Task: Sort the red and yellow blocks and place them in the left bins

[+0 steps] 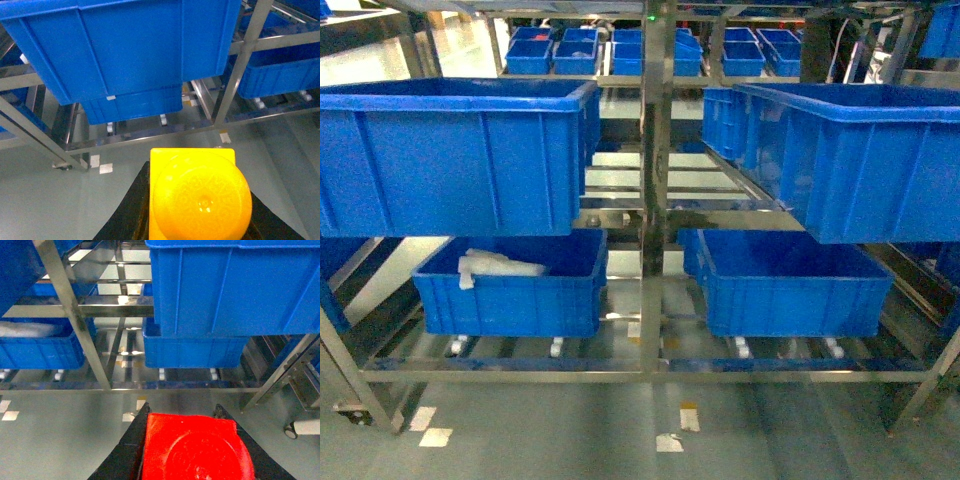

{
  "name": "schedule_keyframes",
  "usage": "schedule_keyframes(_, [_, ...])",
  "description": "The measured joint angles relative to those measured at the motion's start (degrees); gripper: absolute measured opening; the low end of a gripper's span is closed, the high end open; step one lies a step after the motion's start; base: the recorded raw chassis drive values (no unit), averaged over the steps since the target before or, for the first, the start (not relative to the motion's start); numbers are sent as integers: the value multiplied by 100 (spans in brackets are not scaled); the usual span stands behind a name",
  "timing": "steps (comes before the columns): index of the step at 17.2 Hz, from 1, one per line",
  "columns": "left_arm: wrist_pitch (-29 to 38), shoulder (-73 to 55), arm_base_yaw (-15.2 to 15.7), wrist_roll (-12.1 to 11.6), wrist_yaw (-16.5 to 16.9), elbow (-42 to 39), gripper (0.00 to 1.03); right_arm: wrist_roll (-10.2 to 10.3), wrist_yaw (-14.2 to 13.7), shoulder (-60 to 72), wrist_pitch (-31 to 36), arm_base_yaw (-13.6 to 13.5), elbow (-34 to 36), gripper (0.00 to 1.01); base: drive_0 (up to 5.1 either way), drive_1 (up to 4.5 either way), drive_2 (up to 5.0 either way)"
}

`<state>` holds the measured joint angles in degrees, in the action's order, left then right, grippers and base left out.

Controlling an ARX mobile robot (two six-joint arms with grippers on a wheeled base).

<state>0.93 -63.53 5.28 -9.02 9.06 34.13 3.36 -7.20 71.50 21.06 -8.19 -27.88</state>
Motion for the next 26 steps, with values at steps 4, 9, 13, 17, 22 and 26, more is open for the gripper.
schedule_keyframes(4, [24,-9,-15,0,0,0,27,0,0,-9,-2,0,0,28,-496,249,249])
schedule_keyframes(9, [4,-48,-22,0,4,0,27,2,-2,11,0,0,-2,28,-397,199,199])
schedule_keyframes(13, [-7,-44,-15,0,-2,-9,27,0,-2,11,2,0,-2,28,0,0,0])
schedule_keyframes(17, [28,-15,-20,0,15,-7,27,2,-4,0,13,0,-2,28,0,0,0])
schedule_keyframes(22, [13,-15,-20,0,4,-7,27,0,-7,2,2,0,-2,28,0,0,0])
schedule_keyframes(26, [13,-17,-20,0,2,-7,27,0,-7,2,2,0,-2,28,0,0,0])
